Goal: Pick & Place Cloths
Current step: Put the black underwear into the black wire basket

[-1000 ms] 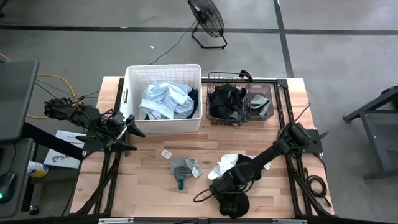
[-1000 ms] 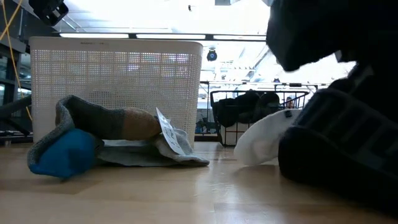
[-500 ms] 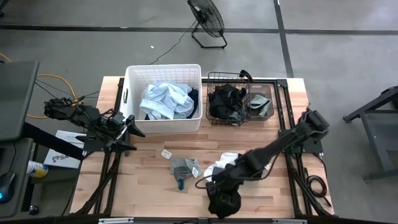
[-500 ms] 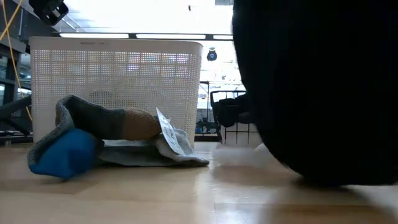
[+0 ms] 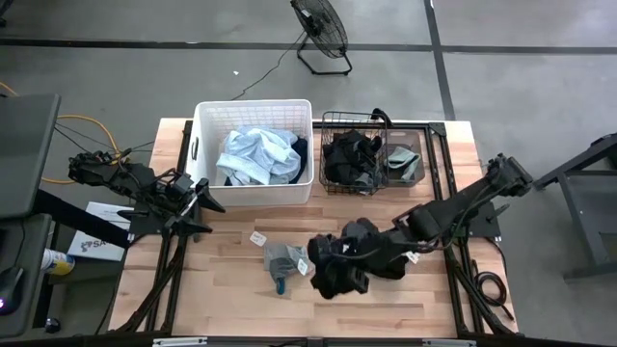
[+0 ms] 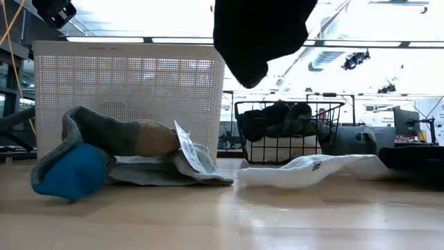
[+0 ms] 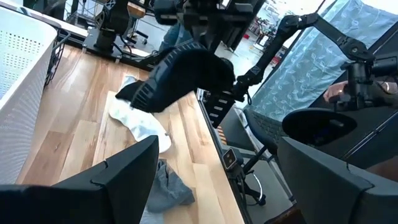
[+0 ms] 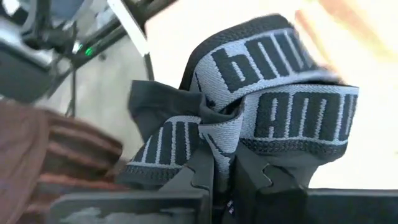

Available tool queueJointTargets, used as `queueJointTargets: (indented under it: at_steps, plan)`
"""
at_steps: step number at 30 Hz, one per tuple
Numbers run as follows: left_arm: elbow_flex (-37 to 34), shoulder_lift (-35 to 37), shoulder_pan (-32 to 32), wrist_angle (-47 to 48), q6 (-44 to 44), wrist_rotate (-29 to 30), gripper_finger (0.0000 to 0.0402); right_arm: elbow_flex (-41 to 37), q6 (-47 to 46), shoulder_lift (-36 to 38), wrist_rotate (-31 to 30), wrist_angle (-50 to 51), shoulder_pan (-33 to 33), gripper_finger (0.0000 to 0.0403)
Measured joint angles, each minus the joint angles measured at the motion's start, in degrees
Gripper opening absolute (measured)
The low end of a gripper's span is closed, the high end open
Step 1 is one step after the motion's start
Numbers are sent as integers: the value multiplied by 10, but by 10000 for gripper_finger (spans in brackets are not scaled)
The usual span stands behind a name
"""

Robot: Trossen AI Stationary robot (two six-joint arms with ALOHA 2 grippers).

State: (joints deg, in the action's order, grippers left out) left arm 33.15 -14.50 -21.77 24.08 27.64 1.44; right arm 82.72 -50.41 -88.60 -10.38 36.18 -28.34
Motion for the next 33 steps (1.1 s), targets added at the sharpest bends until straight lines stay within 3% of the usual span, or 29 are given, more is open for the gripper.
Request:
queueJointTargets:
  at_steps: [2,6,9,21,33]
  plan:
    - [0,0,0,0,0,0,324,0,9,5,-32,-4,6,18]
    - [0,0,0,0,0,0,324,0,23,7,-19,13,21,17]
    - [0,0,0,0,0,0,324,0,25,9,-61,40,30,17]
    - [0,0,0,0,11,1,324,1,31,30,-92,160,97,17]
    - [0,0,0,1,11,6,324,1,169,85,-87,178,203,17]
